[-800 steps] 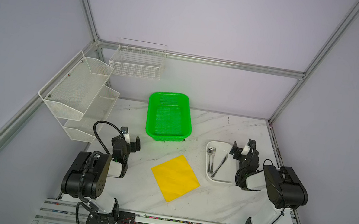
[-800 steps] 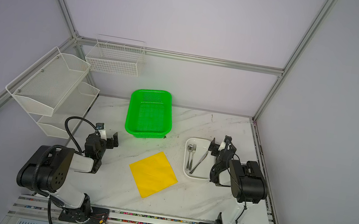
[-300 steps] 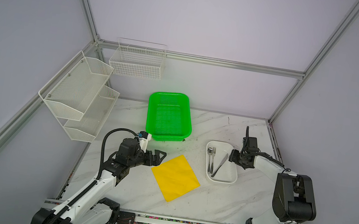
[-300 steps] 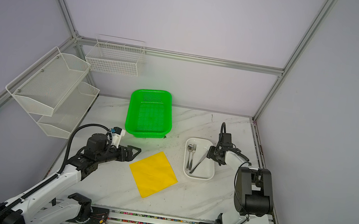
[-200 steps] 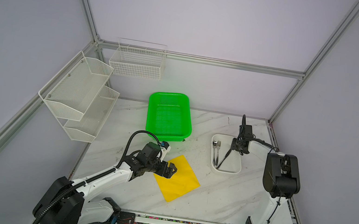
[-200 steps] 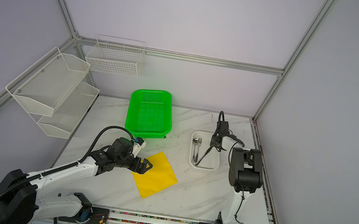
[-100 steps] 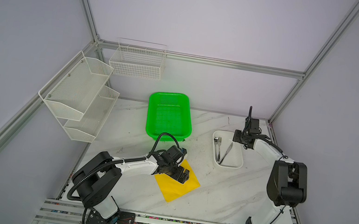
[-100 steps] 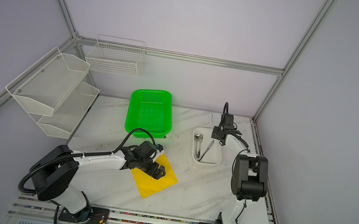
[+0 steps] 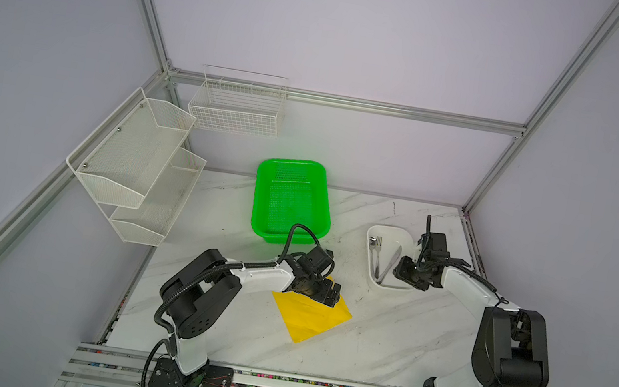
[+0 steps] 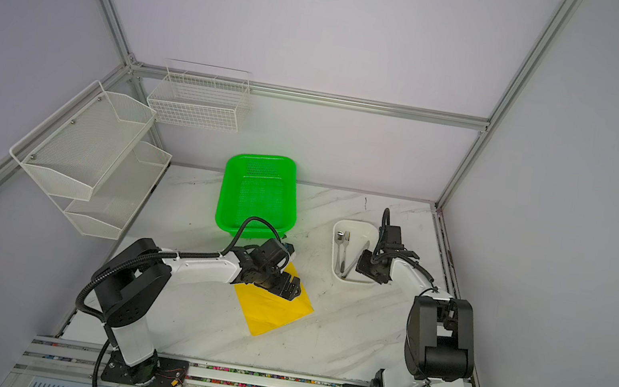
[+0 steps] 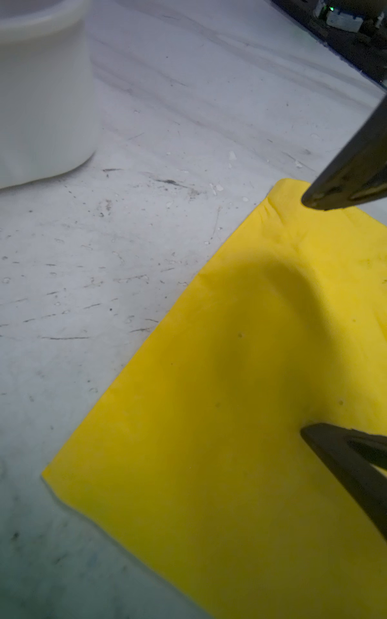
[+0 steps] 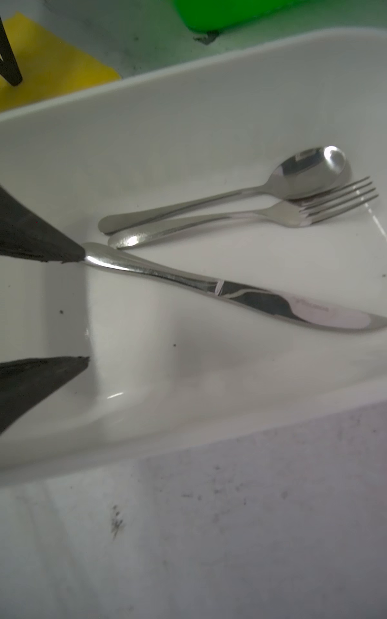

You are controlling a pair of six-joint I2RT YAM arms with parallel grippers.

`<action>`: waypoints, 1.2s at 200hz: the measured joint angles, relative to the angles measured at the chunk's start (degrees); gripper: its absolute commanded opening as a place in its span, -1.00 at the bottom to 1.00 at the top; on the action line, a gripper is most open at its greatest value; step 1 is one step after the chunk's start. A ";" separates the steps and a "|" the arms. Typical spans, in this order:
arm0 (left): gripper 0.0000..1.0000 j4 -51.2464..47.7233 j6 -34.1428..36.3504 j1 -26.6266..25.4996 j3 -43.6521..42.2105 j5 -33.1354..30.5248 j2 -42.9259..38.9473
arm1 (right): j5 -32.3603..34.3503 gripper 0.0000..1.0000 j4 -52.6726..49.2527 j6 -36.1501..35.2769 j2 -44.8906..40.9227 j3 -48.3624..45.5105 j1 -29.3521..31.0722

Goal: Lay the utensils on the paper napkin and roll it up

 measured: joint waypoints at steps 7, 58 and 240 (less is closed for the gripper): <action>0.97 0.33 -0.55 0.00 0.68 -0.20 0.63 | 1.57 -0.04 -0.11 0.35 0.22 0.04 0.00; 0.97 1.49 -5.03 -0.11 3.61 -2.80 3.17 | 12.41 -0.03 -0.59 -0.33 5.16 3.45 0.00; 0.99 9.99 0.59 -0.74 -6.10 -11.21 -15.67 | 3.26 -0.37 -10.08 -9.46 22.10 23.47 6.10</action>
